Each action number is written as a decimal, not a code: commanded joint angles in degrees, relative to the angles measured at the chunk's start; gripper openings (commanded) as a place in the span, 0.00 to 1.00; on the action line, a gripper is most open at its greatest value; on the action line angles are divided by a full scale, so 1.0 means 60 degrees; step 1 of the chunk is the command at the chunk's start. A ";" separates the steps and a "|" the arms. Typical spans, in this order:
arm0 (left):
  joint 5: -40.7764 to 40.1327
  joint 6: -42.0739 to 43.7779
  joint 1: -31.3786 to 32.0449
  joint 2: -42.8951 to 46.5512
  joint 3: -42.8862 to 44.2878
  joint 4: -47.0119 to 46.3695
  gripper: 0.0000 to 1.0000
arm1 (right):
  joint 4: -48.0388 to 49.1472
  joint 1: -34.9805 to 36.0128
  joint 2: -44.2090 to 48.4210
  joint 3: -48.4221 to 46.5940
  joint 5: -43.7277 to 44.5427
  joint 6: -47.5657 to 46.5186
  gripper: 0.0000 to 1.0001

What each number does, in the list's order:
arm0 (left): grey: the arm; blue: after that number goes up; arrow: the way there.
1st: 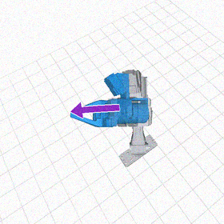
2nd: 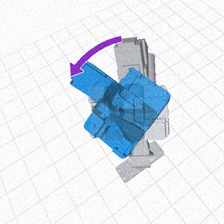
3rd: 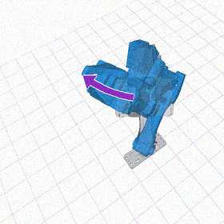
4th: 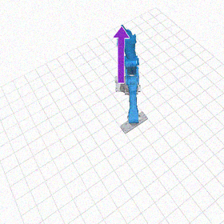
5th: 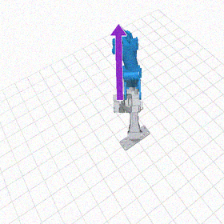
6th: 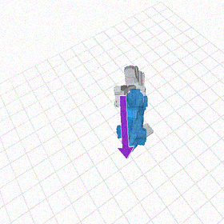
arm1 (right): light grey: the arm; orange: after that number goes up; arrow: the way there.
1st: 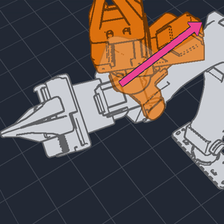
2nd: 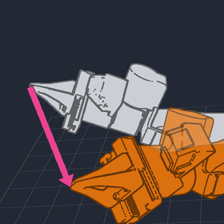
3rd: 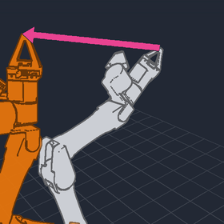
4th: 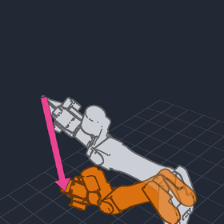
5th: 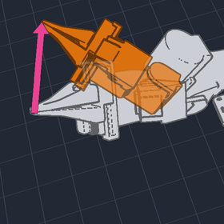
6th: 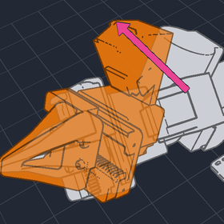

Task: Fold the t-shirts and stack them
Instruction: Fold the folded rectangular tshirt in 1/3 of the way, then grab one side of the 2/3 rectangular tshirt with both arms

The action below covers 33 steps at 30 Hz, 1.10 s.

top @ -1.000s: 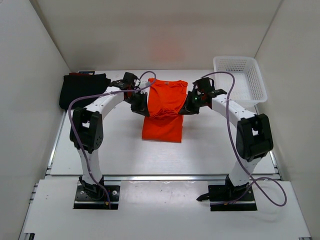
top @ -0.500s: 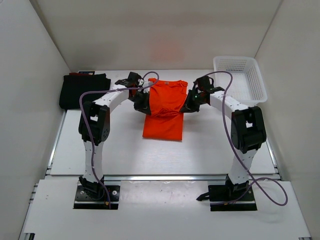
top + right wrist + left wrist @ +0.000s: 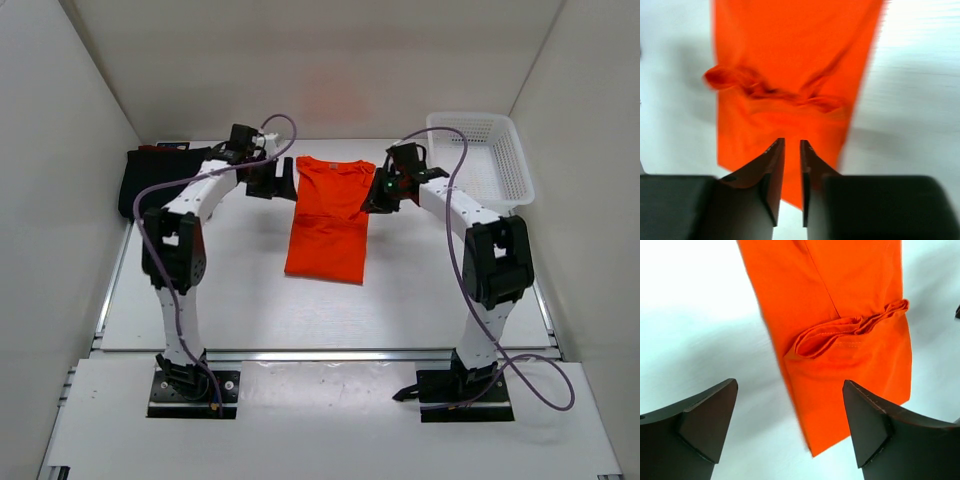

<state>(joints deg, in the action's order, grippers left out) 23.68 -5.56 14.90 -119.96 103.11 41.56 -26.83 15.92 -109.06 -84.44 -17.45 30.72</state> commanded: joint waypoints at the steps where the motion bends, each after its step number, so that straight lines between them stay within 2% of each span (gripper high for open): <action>1: -0.0212 0.0588 -0.0051 0.2381 -0.1635 -0.1225 0.94 | 0.0150 0.1021 0.0905 0.0245 0.0566 -0.0711 0.14; 4: -0.0328 0.1420 0.0358 0.2767 -0.2592 -0.0720 0.89 | 0.0107 0.1154 0.1080 0.1078 0.0244 0.0005 0.18; 7: -0.0388 0.1542 0.0930 0.2752 -0.3367 0.0132 0.84 | -0.0345 0.1432 0.1431 0.1650 0.0695 0.0548 0.22; 11: -0.0416 0.1192 0.1179 0.3220 -0.5038 -0.0435 0.89 | -0.0334 0.1726 0.1931 0.2705 0.0654 0.1075 0.29; 12: -0.0533 0.1118 0.1194 0.3308 -0.5128 -0.0496 0.89 | -0.0246 0.1726 0.2134 0.3040 0.0667 0.1149 0.33; 15: -0.1060 0.0682 0.1501 0.3178 -0.5261 -0.0569 0.91 | -0.0012 0.1858 0.2180 0.3746 0.0436 0.1529 0.38; 17: -0.0945 0.0561 0.1589 0.2988 -0.5378 -0.0569 0.91 | 0.0616 0.1726 0.2282 0.4360 0.0127 0.1836 0.37; 25: -0.0167 -0.0375 0.1327 0.2577 -0.5935 -0.1286 0.86 | 0.1116 0.1902 0.2458 0.5182 -0.0050 0.2335 0.38; 28: -0.0255 -0.0508 0.1472 0.2474 -0.6037 -0.1361 0.76 | 0.1556 0.1756 0.2488 0.5519 -0.0138 0.2424 0.39; 30: -0.0125 -0.0494 0.1531 0.2445 -0.6081 -0.1477 0.65 | 0.1907 0.1697 0.2517 0.5710 -0.0255 0.2555 0.38; 33: -0.0256 -0.0684 0.1517 0.2372 -0.6111 -0.1667 0.56 | 0.2156 0.1653 0.2386 0.5812 -0.0401 0.2600 0.36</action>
<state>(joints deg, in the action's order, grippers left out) 20.64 -8.19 23.81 -105.89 66.81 34.30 -17.85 26.20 -95.74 -50.68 -19.38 45.10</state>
